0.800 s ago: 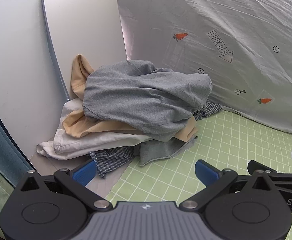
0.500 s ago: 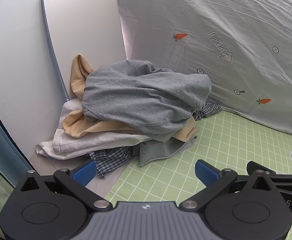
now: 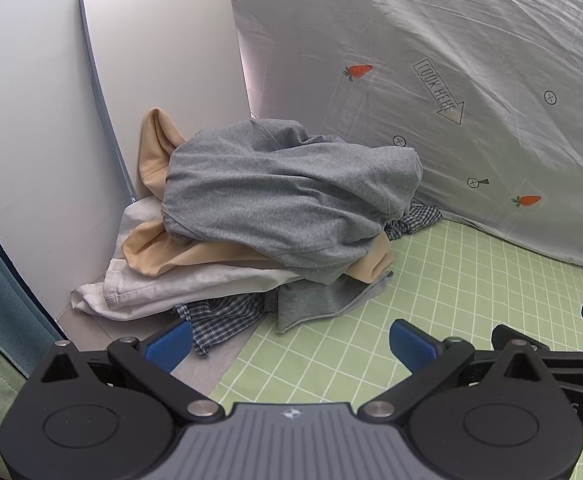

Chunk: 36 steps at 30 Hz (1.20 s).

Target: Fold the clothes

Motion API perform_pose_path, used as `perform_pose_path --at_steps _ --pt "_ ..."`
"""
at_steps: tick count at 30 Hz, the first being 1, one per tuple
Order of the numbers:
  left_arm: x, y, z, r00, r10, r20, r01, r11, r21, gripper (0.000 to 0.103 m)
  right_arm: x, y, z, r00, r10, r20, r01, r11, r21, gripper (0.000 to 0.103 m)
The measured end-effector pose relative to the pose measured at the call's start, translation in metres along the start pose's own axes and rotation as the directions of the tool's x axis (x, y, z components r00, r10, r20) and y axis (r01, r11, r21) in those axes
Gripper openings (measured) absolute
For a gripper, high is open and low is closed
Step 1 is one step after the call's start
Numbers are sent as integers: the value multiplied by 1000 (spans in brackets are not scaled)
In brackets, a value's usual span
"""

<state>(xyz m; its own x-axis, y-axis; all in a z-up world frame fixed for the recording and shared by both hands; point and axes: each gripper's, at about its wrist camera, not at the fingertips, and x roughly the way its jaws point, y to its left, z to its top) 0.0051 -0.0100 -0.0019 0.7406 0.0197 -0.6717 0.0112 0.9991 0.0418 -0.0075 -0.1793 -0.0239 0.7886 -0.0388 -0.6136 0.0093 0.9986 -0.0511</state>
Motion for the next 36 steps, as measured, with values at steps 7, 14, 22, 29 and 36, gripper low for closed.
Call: perform_pose_path --at_steps 7,14,22,29,36 --pt "3 0 2 1000 -5 -5 5 1000 3 103 3 -1 1 1000 -1 -9 1 1000 3 103" --pt "5 1 2 1000 -4 -8 4 1000 4 103 4 1 1 1000 0 -13 0 1000 2 103" --pt "6 1 2 1000 -6 -14 6 1000 6 103 6 3 0 1000 4 -17 -4 1000 2 103" --pt "9 1 1 1000 -6 -28 6 1000 7 103 8 3 -2 1000 9 -25 -9 1000 4 103" --pt "17 -1 0 999 -10 -52 11 1000 10 103 14 4 -2 999 12 -44 -12 1000 11 103"
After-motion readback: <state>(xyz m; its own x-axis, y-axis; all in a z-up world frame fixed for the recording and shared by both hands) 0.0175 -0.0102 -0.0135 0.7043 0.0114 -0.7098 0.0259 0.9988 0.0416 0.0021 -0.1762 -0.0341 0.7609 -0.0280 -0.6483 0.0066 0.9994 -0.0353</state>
